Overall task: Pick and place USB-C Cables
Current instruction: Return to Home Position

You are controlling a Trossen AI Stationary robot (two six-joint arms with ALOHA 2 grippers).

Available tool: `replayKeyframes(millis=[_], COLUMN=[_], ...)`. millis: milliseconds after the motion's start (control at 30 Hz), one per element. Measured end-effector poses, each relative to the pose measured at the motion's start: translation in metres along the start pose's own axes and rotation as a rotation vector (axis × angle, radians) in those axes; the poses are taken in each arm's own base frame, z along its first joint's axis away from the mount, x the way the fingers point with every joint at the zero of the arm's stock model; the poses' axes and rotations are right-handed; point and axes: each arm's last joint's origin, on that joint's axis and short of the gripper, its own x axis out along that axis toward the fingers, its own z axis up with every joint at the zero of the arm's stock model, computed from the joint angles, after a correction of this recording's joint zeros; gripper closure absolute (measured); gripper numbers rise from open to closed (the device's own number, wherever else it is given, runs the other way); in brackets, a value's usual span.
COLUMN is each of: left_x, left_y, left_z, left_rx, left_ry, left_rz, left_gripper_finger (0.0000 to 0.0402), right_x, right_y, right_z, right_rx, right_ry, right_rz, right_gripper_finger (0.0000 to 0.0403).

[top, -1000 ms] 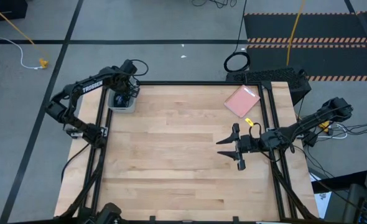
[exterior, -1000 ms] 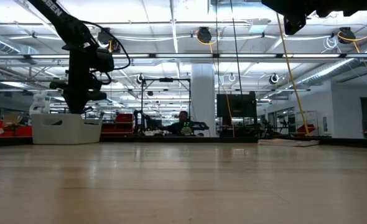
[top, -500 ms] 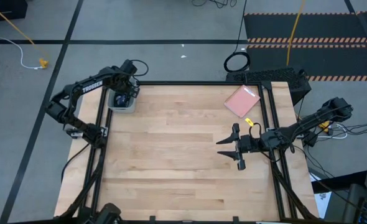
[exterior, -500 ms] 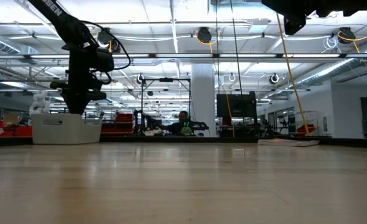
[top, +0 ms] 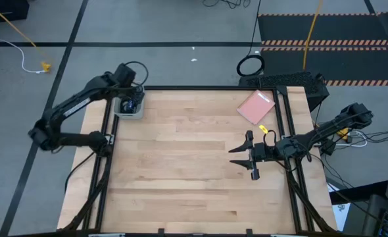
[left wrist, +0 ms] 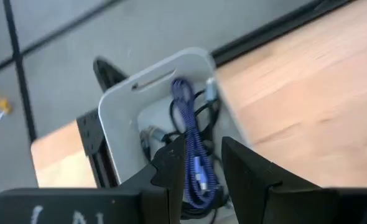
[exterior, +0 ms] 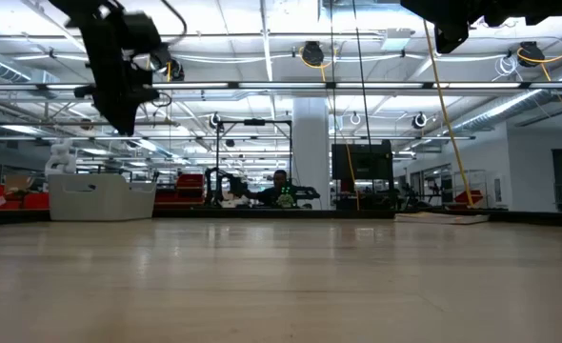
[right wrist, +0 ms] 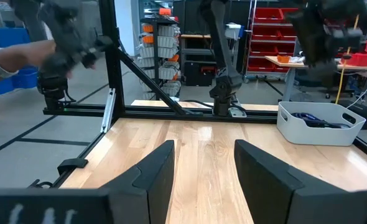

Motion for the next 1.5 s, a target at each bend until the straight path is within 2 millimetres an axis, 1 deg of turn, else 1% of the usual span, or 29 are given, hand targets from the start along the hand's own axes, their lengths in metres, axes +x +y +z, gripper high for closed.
replayKeyframes(millis=[167,267,333,467,633,767,833,967,1133,1267,1367,1500], left_x=[-0.047,-0.072,-0.086,-0.107,-0.124,-0.133,-0.135,-0.13,-0.122,-0.12,-0.119,-0.112], left_y=[0.002,0.004,0.003,-0.001,-0.01,-0.022,-0.03,-0.052,-0.071,-0.08,-0.082,-0.086], left_z=[-0.016,-0.027,-0.035,-0.049,-0.062,-0.07,-0.075,-0.091,-0.11,-0.119,-0.123,-0.133], left_rx=[-0.003,0.0,0.016,0.053,0.102,0.169,0.225,0.385,0.493,0.535,0.563,0.634], left_ry=[-0.161,-0.257,-0.309,-0.383,-0.436,-0.466,-0.501,-0.601,-0.688,-0.722,-0.735,-0.742], left_rz=[-0.068,-0.126,-0.195,-0.329,-0.447,-0.484,-0.521,-0.632,-0.739,-0.786,-0.799,-0.824], left_gripper_finger=[0.0293,0.0293,0.0293,0.0293,0.0293,0.0293,0.0293,0.0293,0.0293,0.0293,0.0293,0.0293], right_x=[0.0,0.0,0.0,0.0,0.0,0.0,0.0,0.0,0.0,0.0,-0.001,-0.001], right_y=[0.0,0.0,0.0,0.0,0.0,0.0,0.0,0.0,0.0,0.0,0.0,-0.001], right_z=[0.0,0.0,0.0,0.0,0.0,0.0,0.0,0.0,-0.003,-0.009,-0.012,-0.017], right_rx=[0.0,0.0,0.0,0.0,0.013,0.019,0.02,0.022,-0.023,-0.069,-0.096,-0.126], right_ry=[0.0,-0.001,-0.001,-0.001,-0.001,-0.001,-0.001,0.0,0.033,0.088,0.118,0.166], right_rz=[-0.003,-0.003,-0.003,-0.004,-0.005,-0.005,-0.005,-0.005,-0.003,0.021,0.023,0.024], right_gripper_finger=[0.0243,0.0243,0.0243,0.0243,0.0243,0.0243,0.0243,0.0243,0.0249,0.0279,0.0313,0.036])
